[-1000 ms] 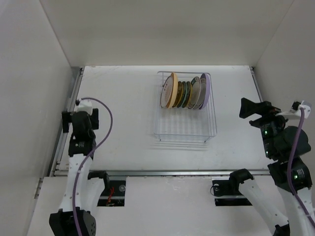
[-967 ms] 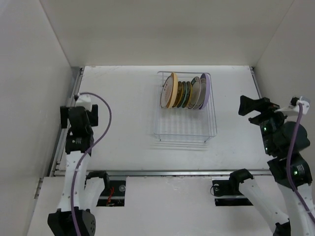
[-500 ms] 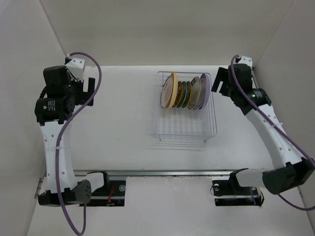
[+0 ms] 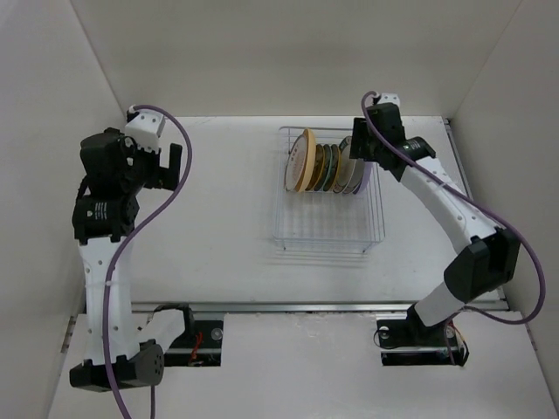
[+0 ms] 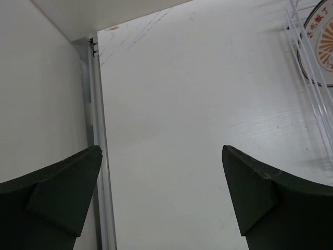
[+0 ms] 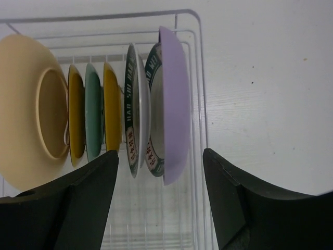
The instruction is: Unload the plates from the dish rack
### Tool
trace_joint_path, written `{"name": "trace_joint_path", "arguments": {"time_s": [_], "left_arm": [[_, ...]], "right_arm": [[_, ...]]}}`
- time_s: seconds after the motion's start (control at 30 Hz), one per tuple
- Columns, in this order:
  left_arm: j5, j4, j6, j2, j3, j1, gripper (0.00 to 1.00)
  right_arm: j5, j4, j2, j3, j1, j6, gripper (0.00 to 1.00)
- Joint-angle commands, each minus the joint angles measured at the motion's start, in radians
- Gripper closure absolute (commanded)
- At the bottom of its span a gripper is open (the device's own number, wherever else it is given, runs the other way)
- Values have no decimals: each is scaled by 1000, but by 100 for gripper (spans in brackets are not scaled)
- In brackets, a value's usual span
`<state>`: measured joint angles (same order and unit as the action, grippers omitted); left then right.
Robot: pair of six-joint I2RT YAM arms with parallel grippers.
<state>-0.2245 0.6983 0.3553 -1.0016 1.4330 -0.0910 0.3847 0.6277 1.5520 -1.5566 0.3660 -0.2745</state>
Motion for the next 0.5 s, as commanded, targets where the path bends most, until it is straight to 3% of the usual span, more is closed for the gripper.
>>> {"name": "trace_joint_path", "arguments": {"time_s": [0.0,0.27,0.47], "left_arm": [[23,-60,51,-66,12,4,0],[5,98,102,-181,121,4,0],[51,38,90,-206,109,4,0]], "right_arm": [[52,-51,37,-52,33,14,29],[268,-10,157,-99,62,-55,40],[345,-10,212,-120,62,-69,47]]}}
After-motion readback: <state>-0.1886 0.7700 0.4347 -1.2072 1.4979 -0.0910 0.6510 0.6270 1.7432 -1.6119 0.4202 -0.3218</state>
